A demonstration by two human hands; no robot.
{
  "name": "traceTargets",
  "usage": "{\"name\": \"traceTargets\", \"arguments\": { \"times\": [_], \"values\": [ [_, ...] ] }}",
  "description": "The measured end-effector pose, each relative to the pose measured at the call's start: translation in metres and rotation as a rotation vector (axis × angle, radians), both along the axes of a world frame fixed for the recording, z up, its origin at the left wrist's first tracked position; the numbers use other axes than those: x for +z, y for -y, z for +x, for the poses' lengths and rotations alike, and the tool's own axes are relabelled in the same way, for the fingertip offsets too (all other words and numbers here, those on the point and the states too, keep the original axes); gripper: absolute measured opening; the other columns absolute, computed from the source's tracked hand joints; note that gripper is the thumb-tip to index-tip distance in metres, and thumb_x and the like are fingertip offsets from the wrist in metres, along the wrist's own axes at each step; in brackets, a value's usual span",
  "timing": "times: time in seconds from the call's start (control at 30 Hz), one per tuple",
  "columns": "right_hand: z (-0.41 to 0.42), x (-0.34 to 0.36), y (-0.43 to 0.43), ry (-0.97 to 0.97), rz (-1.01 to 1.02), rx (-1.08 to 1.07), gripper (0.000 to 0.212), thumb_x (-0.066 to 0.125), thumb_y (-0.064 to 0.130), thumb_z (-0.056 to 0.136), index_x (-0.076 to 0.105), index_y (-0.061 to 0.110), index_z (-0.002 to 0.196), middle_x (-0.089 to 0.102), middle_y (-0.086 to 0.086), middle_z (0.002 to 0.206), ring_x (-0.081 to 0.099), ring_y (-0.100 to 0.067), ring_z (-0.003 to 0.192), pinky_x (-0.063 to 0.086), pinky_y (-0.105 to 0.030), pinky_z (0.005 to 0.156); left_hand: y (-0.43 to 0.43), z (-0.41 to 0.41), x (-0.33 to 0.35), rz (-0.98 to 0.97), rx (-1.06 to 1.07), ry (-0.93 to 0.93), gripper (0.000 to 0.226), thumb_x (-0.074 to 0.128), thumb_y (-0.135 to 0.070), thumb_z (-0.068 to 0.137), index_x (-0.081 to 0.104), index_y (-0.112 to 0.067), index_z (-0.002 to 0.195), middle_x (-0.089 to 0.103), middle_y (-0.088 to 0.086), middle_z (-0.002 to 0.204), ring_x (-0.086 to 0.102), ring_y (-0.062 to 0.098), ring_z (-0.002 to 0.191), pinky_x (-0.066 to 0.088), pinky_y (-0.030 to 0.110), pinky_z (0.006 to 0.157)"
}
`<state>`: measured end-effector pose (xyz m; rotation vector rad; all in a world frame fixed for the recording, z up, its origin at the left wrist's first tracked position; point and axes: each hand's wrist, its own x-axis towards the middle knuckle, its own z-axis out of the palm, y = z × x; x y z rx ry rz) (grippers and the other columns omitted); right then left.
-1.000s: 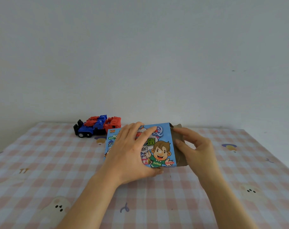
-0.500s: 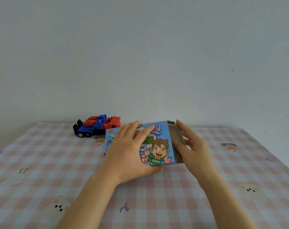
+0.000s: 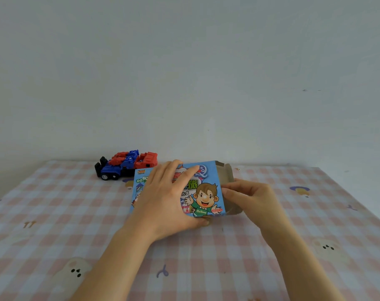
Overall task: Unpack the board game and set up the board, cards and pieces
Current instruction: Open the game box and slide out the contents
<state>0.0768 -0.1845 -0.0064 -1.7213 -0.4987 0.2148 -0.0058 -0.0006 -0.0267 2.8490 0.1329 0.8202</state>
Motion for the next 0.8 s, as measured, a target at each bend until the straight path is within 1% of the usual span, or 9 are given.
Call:
{"name": "traceTargets", "arguments": {
  "times": [0.1,0.17,0.3,0.4,0.5,0.6,0.63,0.7,0.8],
  "values": [
    [0.0012,-0.0001,0.0017,-0.069,-0.031,-0.01,0.01,0.07,0.025,0.083,0.076,0.022,0.075,0.075,0.005,0.074,0.065,-0.007,0.068,0.049,-0.022,0.065,0.0011,0.0006,-0.0004,0.0,-0.019,0.009,0.104,0.052,-0.088,0.051,0.035,-0.034,0.14,0.035,-0.003,0.138,0.033,0.019,0.129,0.031,0.042,0.11],
    [0.002,-0.0003,0.0031,-0.091,-0.058,-0.012,0.013,0.07,0.029,0.082,0.076,0.021,0.074,0.075,0.005,0.073,0.064,-0.007,0.067,0.047,-0.022,0.064,0.002,0.0002,-0.0002,0.005,-0.028,-0.005,0.104,0.051,-0.087,0.052,0.035,-0.035,0.14,0.035,-0.003,0.138,0.032,0.019,0.13,0.03,0.041,0.11],
    [0.0011,-0.0018,0.0036,-0.075,-0.179,-0.002,0.017,0.068,0.032,0.084,0.074,0.024,0.071,0.074,0.007,0.069,0.062,-0.004,0.062,0.045,-0.021,0.059,0.0044,0.0007,-0.001,0.021,-0.05,-0.064,0.105,0.051,-0.087,0.052,0.031,-0.038,0.142,0.034,-0.004,0.141,0.03,0.018,0.132,0.029,0.04,0.112],
    [0.0009,-0.0011,0.0035,-0.076,-0.205,0.02,0.016,0.066,0.034,0.085,0.074,0.026,0.072,0.074,0.008,0.07,0.063,-0.004,0.065,0.046,-0.022,0.061,0.0049,0.0013,-0.0013,0.013,-0.06,-0.071,0.105,0.051,-0.087,0.051,0.029,-0.039,0.142,0.033,-0.004,0.142,0.029,0.018,0.133,0.028,0.04,0.113],
    [0.0006,-0.0005,0.0035,-0.089,-0.192,0.048,0.016,0.064,0.033,0.086,0.074,0.026,0.075,0.074,0.006,0.073,0.066,-0.009,0.072,0.05,-0.029,0.069,0.0048,0.0007,-0.0002,0.004,-0.059,-0.08,0.106,0.048,-0.087,0.05,0.028,-0.039,0.143,0.031,-0.005,0.144,0.026,0.017,0.135,0.024,0.037,0.114],
    [0.0014,-0.0014,0.0024,-0.131,-0.181,0.057,0.017,0.065,0.031,0.086,0.075,0.017,0.083,0.075,0.0,0.079,0.07,-0.023,0.085,0.053,-0.04,0.083,0.0047,0.0006,0.0007,-0.008,-0.065,-0.088,0.107,0.047,-0.088,0.05,0.026,-0.04,0.143,0.029,-0.007,0.144,0.024,0.015,0.135,0.022,0.035,0.114],
    [0.0017,-0.0014,0.0018,-0.153,-0.172,0.041,0.018,0.066,0.029,0.085,0.074,0.013,0.085,0.075,-0.003,0.079,0.07,-0.026,0.087,0.052,-0.042,0.085,0.0043,0.0007,0.0006,-0.013,-0.067,-0.097,0.107,0.047,-0.089,0.05,0.025,-0.041,0.143,0.028,-0.007,0.145,0.024,0.015,0.135,0.023,0.036,0.115],
    [0.0018,-0.0003,0.0014,-0.212,-0.121,0.005,0.019,0.067,0.023,0.083,0.073,0.006,0.087,0.075,-0.008,0.079,0.069,-0.03,0.082,0.051,-0.042,0.079,0.0033,0.001,0.0003,-0.022,-0.074,-0.112,0.108,0.048,-0.089,0.05,0.023,-0.042,0.144,0.027,-0.008,0.146,0.023,0.014,0.136,0.023,0.036,0.115],
    [0.001,0.0028,0.0018,-0.308,-0.011,-0.009,0.017,0.066,0.019,0.081,0.072,0.003,0.081,0.074,-0.014,0.08,0.065,-0.026,0.072,0.044,-0.039,0.071,0.0023,0.0009,0.0005,-0.029,-0.079,-0.124,0.109,0.048,-0.09,0.049,0.021,-0.043,0.144,0.026,-0.009,0.146,0.022,0.013,0.137,0.022,0.036,0.115]
  ]
}}
